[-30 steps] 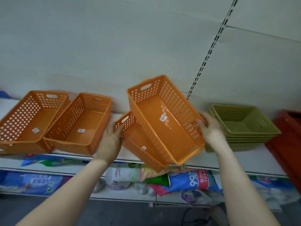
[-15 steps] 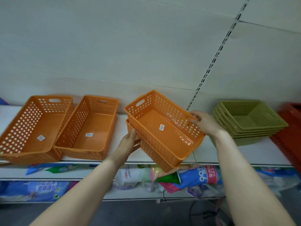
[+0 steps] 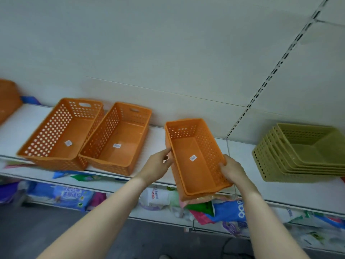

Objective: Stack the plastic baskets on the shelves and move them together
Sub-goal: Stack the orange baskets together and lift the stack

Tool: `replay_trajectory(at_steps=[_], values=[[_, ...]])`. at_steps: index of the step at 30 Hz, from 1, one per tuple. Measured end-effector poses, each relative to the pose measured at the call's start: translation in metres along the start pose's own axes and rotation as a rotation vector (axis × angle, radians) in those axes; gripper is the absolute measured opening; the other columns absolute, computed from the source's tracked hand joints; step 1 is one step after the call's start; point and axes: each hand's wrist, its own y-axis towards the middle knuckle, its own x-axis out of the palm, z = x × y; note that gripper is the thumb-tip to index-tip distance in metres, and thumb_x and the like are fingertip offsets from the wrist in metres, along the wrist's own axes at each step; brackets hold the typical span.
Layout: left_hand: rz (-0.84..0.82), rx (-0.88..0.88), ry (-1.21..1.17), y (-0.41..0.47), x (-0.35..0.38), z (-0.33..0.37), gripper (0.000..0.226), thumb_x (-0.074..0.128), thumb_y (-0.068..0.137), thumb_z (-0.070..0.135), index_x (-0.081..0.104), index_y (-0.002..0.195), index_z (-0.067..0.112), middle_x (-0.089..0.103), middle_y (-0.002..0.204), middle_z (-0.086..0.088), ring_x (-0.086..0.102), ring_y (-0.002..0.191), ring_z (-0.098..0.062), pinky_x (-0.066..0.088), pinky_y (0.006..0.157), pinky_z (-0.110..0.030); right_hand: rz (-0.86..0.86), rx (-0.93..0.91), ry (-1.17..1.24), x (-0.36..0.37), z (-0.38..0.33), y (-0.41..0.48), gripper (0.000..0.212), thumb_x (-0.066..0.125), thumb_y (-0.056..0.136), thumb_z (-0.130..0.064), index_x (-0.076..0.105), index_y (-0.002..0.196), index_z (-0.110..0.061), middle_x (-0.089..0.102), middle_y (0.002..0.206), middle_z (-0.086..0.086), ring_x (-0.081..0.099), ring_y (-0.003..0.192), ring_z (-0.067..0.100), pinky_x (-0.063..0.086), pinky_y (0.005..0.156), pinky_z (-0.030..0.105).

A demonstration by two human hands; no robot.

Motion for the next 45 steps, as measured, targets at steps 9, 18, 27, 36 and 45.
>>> replay_trajectory(at_steps=[9,18,27,36,45], values=[[0.568,-0.054,0.536,-0.056,-0.113,-0.082,0.045,0.065,0.080,0.005,0.064,0.125,0.010,0.060,0.132,-0.016,0.054,0.122,-0.038,0.041,0.104,-0.046,0.267,-0.234,0.245,-0.046,-0.066,-0.022,0.015,0.047,0.096,-0.020,0.061,0.100,-0.016,0.064,0.092,0.010,0.057,0.083,0.029,0.041,0.069,0.035],[0.679,-0.255,0.549,-0.098,-0.196,-0.139,0.050,0.065,0.083,0.011,0.058,0.132,0.009,0.055,0.138,-0.017,0.052,0.123,-0.038,0.043,0.104,-0.049,0.002,-0.280,0.606,0.008,-0.207,-0.022,0.010,0.055,0.084,-0.008,0.063,0.080,-0.013,0.069,0.084,0.015,0.062,0.074,0.029,0.042,0.066,0.034],[0.594,-0.210,0.591,-0.085,-0.289,-0.180,0.046,0.059,0.083,0.008,0.056,0.128,0.001,0.058,0.127,-0.024,0.055,0.114,-0.045,0.044,0.099,-0.050,0.197,-0.130,0.224,0.082,-0.267,-0.040,0.023,0.049,0.088,-0.024,0.061,0.105,-0.013,0.069,0.108,0.015,0.064,0.098,0.038,0.045,0.076,0.036],[0.405,-0.353,0.583,-0.064,-0.325,-0.218,0.035,0.047,0.090,0.016,0.045,0.124,0.008,0.068,0.108,-0.023,0.065,0.096,-0.043,0.049,0.080,-0.045,0.075,0.069,0.180,0.122,-0.283,-0.055,0.041,0.048,0.096,-0.037,0.038,0.127,-0.012,0.063,0.114,0.019,0.060,0.098,0.037,0.042,0.076,0.036],[0.704,-0.161,0.390,-0.089,-0.358,-0.171,0.038,0.042,0.090,0.028,0.059,0.122,0.017,0.070,0.108,-0.024,0.063,0.098,-0.048,0.047,0.079,-0.046,0.024,0.053,0.204,0.116,-0.280,-0.059,0.042,0.045,0.098,-0.034,0.038,0.131,-0.010,0.062,0.121,0.019,0.057,0.093,0.033,0.043,0.077,0.035]])
